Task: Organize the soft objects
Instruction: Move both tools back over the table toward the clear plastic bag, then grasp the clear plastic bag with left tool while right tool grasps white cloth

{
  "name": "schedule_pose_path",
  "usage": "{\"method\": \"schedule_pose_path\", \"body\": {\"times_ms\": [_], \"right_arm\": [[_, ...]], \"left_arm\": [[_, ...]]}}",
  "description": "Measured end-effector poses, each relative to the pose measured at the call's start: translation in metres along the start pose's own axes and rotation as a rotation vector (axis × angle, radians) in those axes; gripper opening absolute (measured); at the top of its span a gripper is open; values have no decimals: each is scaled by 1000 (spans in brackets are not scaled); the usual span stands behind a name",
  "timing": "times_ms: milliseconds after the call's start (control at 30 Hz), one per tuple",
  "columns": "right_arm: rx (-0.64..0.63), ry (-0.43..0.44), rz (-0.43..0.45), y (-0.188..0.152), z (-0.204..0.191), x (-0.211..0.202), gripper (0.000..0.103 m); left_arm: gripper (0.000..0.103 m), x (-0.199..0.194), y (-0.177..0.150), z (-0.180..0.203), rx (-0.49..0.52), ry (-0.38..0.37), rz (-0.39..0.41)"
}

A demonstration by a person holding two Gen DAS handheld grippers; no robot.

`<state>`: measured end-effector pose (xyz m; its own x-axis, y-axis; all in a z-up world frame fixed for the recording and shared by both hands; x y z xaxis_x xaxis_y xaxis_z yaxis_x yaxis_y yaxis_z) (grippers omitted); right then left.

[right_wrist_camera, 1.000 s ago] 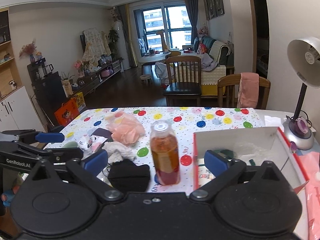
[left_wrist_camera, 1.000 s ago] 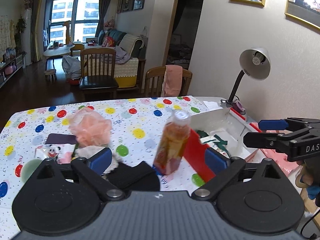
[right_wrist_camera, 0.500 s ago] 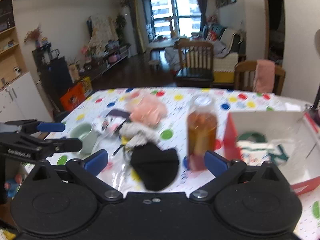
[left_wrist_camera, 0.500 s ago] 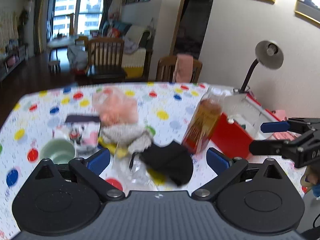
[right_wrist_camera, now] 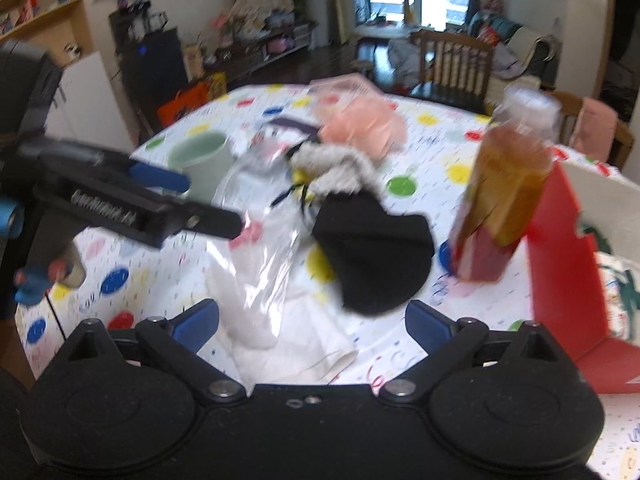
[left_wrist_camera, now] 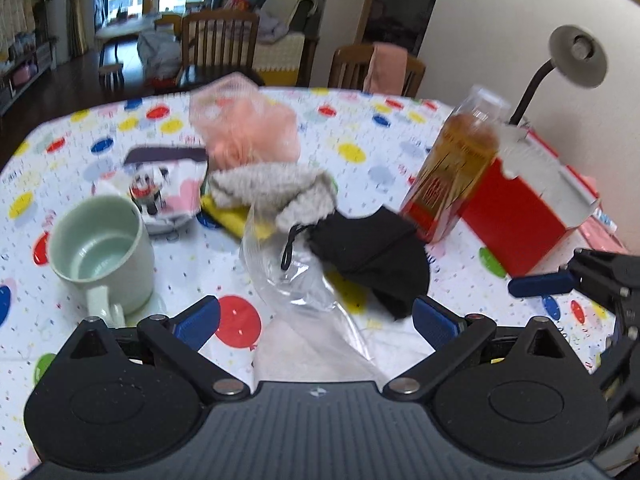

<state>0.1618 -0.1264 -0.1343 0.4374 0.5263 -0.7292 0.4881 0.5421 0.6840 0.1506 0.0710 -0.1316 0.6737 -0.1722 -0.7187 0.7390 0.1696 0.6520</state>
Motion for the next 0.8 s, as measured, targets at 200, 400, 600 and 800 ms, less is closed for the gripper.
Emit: {"method": "schedule_pose_path", "body": {"times_ms": [200,400,600,800], "right_arm": [[-68,41,-75,-8,-5,32,99],[-128,64,-134,-13,-9,61,98],[-188,68,-155,-17,-15,76,98],[-217,82,-178,-18,-16,86,94]], "left_arm": [[103,34,2,-2,-17,12,-93],[103,64,5,1,2,26,-155],[102,86,7,-3,11,57,-183],[84,96,13,-9,-5,76,-177]]}}
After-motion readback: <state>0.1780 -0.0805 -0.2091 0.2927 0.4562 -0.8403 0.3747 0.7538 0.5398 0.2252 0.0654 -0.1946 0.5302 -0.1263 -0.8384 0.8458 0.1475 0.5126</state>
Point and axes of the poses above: each gripper's, at about its wrist camera, not at the fingertips, and x roughly the way its jaws point, z to its right, y to its top, the point moved 2 cm from there along x, roughly the way its jaws point, and after that the axes turned 5 degrees about -x, right-handed, at the moved point
